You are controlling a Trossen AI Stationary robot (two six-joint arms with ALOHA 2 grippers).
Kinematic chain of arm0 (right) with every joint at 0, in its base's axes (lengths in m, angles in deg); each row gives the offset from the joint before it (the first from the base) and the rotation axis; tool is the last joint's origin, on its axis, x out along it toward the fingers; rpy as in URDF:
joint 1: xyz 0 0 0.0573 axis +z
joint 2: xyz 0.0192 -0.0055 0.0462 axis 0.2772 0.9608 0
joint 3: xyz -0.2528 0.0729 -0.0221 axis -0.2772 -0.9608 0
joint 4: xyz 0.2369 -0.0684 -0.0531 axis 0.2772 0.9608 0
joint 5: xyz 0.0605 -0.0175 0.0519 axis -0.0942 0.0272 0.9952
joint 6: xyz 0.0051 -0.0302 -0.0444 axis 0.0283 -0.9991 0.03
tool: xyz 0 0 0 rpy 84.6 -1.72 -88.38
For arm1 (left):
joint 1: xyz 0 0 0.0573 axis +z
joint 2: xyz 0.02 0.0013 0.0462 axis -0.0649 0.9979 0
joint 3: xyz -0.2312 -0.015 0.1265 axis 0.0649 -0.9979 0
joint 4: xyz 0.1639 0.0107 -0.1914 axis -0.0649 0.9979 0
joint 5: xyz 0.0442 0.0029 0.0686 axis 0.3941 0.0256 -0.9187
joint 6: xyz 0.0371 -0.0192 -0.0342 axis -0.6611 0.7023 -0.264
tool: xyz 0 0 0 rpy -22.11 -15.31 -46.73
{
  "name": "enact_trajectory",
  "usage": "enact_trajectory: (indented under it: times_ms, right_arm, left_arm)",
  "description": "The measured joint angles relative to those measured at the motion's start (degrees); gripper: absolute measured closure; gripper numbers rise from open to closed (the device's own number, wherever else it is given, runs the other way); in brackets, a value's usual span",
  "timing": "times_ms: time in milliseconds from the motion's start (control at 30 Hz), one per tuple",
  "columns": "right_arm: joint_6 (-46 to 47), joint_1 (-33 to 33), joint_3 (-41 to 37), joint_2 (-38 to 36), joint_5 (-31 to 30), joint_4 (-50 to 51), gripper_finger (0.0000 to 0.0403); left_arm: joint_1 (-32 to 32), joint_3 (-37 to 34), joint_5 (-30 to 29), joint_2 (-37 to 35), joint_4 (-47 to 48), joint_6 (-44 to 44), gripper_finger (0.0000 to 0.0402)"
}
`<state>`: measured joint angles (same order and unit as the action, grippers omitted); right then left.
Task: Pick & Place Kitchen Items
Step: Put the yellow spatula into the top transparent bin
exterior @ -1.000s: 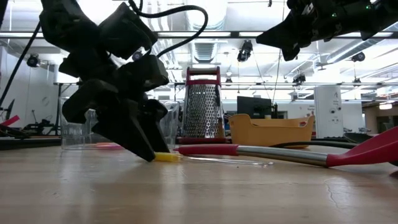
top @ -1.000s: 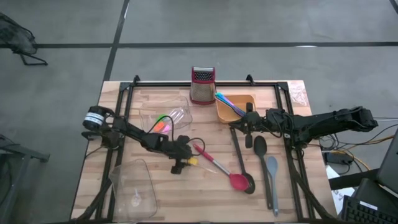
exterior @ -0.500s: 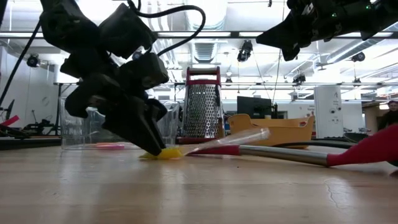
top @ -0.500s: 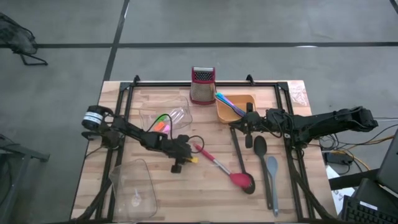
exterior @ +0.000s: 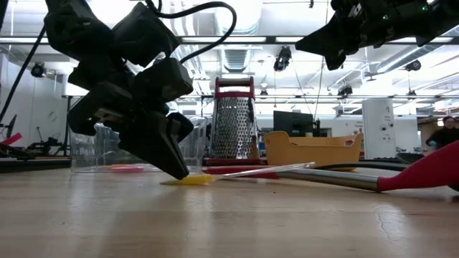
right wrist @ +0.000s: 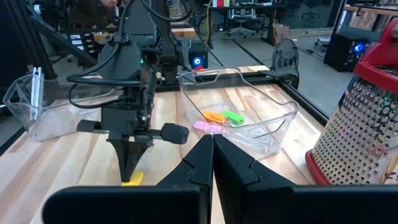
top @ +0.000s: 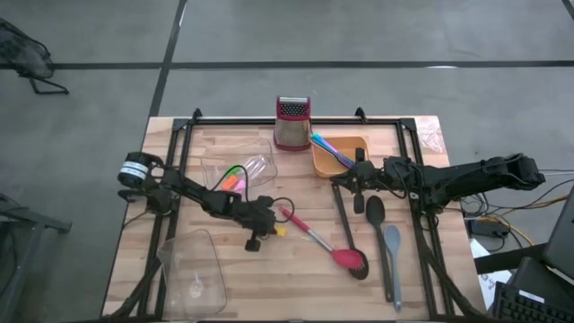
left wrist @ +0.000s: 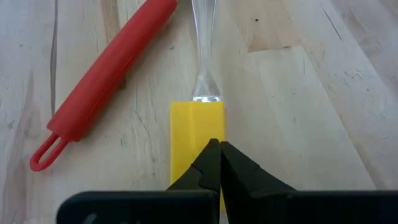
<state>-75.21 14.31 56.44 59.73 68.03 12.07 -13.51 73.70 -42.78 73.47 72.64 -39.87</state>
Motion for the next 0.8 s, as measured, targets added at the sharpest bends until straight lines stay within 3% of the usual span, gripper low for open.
enact_trajectory:
  times_ms: [800]
  right_arm:
    - [0.0,0.0,0.0,0.0,0.0,0.0,0.0394]
  left_arm:
    - [-0.1,-0.1,-1.5,-4.8,-1.8,-1.4,0.0401]
